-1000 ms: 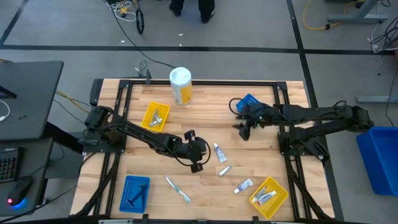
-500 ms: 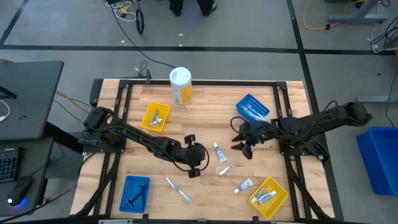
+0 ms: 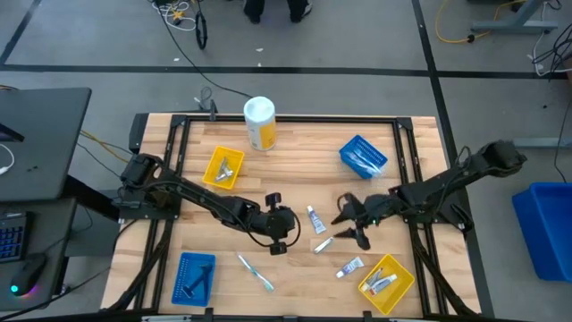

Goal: Pick & Place Travel size toiletries
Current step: Put the white toothpaste into the bottom yellow bin

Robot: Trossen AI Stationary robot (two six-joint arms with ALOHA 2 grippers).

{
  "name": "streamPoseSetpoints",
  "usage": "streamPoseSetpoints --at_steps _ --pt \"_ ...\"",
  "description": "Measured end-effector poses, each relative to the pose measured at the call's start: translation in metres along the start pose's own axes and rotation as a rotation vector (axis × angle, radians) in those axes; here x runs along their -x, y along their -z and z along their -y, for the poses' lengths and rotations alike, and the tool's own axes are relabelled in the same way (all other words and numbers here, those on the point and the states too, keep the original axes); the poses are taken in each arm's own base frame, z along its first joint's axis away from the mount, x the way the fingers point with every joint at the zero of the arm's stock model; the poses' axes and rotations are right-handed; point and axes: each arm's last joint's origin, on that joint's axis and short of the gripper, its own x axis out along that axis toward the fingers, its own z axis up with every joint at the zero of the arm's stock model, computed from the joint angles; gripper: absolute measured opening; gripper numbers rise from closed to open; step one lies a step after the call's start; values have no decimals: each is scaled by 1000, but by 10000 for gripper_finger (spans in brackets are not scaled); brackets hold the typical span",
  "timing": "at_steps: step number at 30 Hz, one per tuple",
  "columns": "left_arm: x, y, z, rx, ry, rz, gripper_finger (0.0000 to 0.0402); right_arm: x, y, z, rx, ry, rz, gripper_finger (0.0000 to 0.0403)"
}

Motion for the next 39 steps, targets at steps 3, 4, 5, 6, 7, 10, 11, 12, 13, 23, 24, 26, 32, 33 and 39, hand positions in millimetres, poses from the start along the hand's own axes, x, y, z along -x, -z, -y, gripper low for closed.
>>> streamPoseSetpoints --at_steps 3,4,5,6,7,10,11,12,13,23,24,26,32,33,39 --pt "0 0 -1 -1 -4 0 101 -11 10 -9 38 -25 -83 210" --pt "0 0 -1 -2 -6 0 101 -14 12 -11 49 -9 -94 208" --pt "-1 0 -2 -3 -8 0 101 -18 11 -12 56 22 -91 206" --pt "-1 -1 -3 -1 -9 0 101 -21 9 -11 59 68 -80 204" --pt "-1 -1 -4 5 -12 0 101 -25 6 -9 59 121 -68 203" --pt "-2 -2 -7 31 -17 3 101 -35 -3 -2 40 279 -19 206" --pt "-3 -2 -8 47 -19 3 100 -39 -4 2 20 318 -14 210" --pt "-3 -2 -8 58 -21 3 100 -42 -4 6 6 347 -19 215" --pt "-3 -3 -9 70 -22 3 100 -46 -2 10 -14 370 -24 220" --pt "-3 -3 -9 58 -22 3 100 -85 21 28 -72 420 -55 276" --pt "-3 -3 -9 54 -23 3 100 -87 24 31 -70 434 -64 278" --pt "-3 -3 -9 50 -23 3 100 -92 29 35 -74 469 -82 279" --pt "-3 -3 -9 40 -23 2 100 -96 30 41 -105 460 -82 254" --pt "-3 -3 -9 30 -23 2 100 -96 30 41 -101 458 -83 244" --pt "-3 -2 -9 13 -24 0 100 -96 30 42 -101 446 -90 168"
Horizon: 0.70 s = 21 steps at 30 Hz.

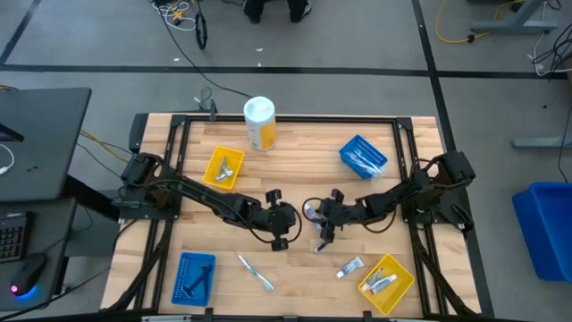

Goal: Pick & Place Travel size toiletries
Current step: Put the white toothpaste into the bottom yellow bin

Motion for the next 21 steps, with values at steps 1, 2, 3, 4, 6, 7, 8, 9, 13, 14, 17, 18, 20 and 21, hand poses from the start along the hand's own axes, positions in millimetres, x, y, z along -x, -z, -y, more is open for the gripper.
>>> streamPoseSetpoints --at_steps 1,2,3,4,6,7,8,9,13,14,17,18,20,21 --pt "0 0 0 -1 0 -1 100 0 0 0 0 -5 -2 155" --pt "0 0 0 -2 -1 -2 100 0 0 0 -1 -10 -3 143" --pt "0 0 0 -2 -1 -3 100 0 -1 0 -2 -16 -4 131" --pt "0 0 0 -3 -1 -3 100 -1 -1 1 -4 -23 -7 121" --pt "0 0 0 -3 -1 -3 100 -1 -1 2 -8 -32 -10 106" --pt "0 0 0 -3 -1 -3 100 -1 -1 2 -8 -39 -13 102" --pt "0 0 0 -3 -1 -3 100 -1 -2 2 -5 -49 -16 99" --pt "0 0 0 -3 -1 -3 100 0 -3 2 2 -65 -23 98" --pt "0 0 0 -3 -1 -3 100 9 -6 2 35 -107 -50 97" --pt "0 0 0 -3 -1 -4 100 12 -7 2 43 -110 -48 96" --pt "0 0 0 -3 -1 -4 100 22 -13 4 55 -109 -38 90" --pt "0 0 0 -3 -1 -4 100 25 -14 5 60 -100 -48 87" --pt "0 0 0 -3 -1 -4 100 33 -15 6 66 -95 -61 82" --pt "0 0 0 -3 -1 -4 100 37 -17 7 66 -94 -64 80"
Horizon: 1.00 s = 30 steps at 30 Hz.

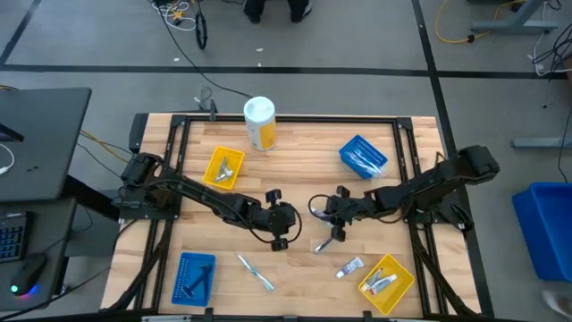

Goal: Pick & Place Travel size toiletries
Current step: Put the white toothpaste into the bottom yellow bin

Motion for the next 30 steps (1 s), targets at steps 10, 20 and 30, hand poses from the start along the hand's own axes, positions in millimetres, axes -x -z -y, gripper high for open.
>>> streamPoseSetpoints --at_steps 10,20,30 --pt "0 1 0 -1 -2 -8 100 55 -12 -13 15 -336 -17 78" --pt "0 0 0 12 -5 0 100 115 -9 -54 261 -673 71 78" --pt "-1 -2 -4 84 -71 31 100 134 49 -77 311 -636 -300 78"
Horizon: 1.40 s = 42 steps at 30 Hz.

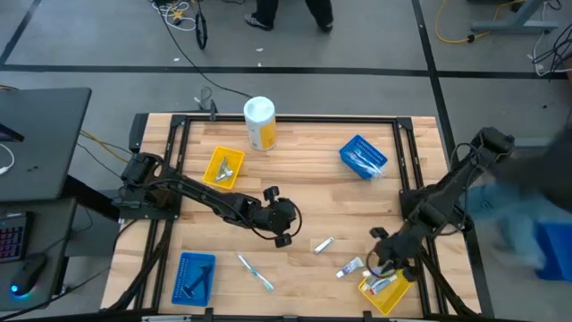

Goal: Pick & Place Travel size toiletries
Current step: Put the white toothpaste into the bottom yellow bin, then put the silver nail cutter into the top yellow bin

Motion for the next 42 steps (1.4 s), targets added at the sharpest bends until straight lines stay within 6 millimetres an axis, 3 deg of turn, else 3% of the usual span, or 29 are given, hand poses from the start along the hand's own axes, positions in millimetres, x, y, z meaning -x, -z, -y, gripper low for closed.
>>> streamPoseSetpoints --at_steps 5,14,22,30,42 --pt "0 0 0 28 -9 3 100 -5 14 -15 16 -29 -32 78" --pt "0 1 1 72 41 -18 100 -21 27 -22 6 15 -17 89" --pt "0 1 2 96 66 -29 100 -42 37 -26 128 15 -121 90" --pt "0 1 2 102 65 -29 100 -48 38 -24 54 30 -130 118" --pt "0 1 2 87 64 -28 100 -43 28 -32 110 -48 -25 141"
